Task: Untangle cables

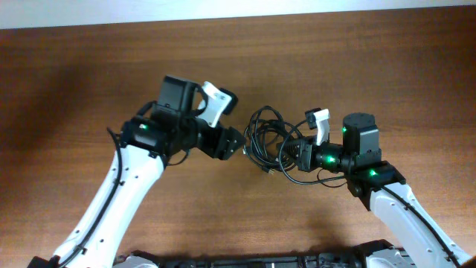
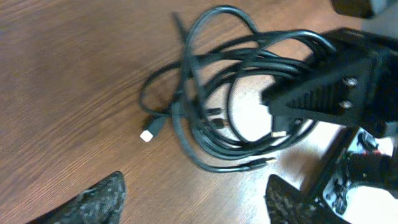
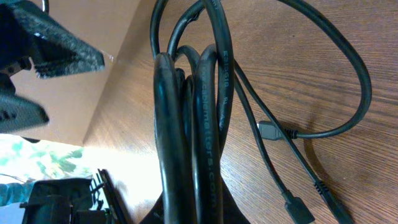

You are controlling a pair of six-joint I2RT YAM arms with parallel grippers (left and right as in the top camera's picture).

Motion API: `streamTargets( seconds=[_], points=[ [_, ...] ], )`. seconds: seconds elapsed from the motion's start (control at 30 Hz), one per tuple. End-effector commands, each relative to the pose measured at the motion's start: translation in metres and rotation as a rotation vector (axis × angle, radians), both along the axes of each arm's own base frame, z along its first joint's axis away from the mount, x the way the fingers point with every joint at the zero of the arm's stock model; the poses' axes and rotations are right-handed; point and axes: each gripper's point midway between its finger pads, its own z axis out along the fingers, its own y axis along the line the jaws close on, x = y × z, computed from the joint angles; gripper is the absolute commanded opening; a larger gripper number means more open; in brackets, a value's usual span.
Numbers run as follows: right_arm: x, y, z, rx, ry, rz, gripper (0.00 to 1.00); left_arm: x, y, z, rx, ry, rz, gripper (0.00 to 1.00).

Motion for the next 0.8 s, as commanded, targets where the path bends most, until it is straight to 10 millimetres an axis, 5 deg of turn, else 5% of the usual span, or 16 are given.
streamTargets(
  seconds=[0.0,0.17,0.37,0.5,0.57,0.67,0.77],
  points=[
    [0.002,0.000,0.004,-0.004,-0.031,0.005,0.04,-0.003,-0.008,0.001,0.039,0.005,0.066,0.63],
    [-0.001,0.000,0.002,-0.005,-0.013,0.008,0.04,-0.004,0.000,-0.015,0.164,0.069,0.314,0.61],
    [-0.007,0.005,0.006,0.027,-0.003,0.048,0.04,-0.014,-0.012,-0.042,0.210,0.117,0.282,0.62],
    [-0.014,0.009,0.011,0.063,0.002,0.093,0.04,-0.003,-0.014,-0.075,0.260,0.167,0.345,0.59],
    [-0.017,0.011,0.012,0.076,0.005,0.108,0.04,0.000,-0.014,-0.090,0.289,0.186,0.347,0.43],
    [-0.017,0.009,0.014,0.089,0.007,0.109,0.04,0.002,-0.003,-0.109,0.378,0.196,0.374,0.06],
    [-0.014,-0.005,0.023,0.151,0.010,0.105,0.04,0.010,0.029,-0.114,0.530,0.126,0.450,0.00]
  ],
)
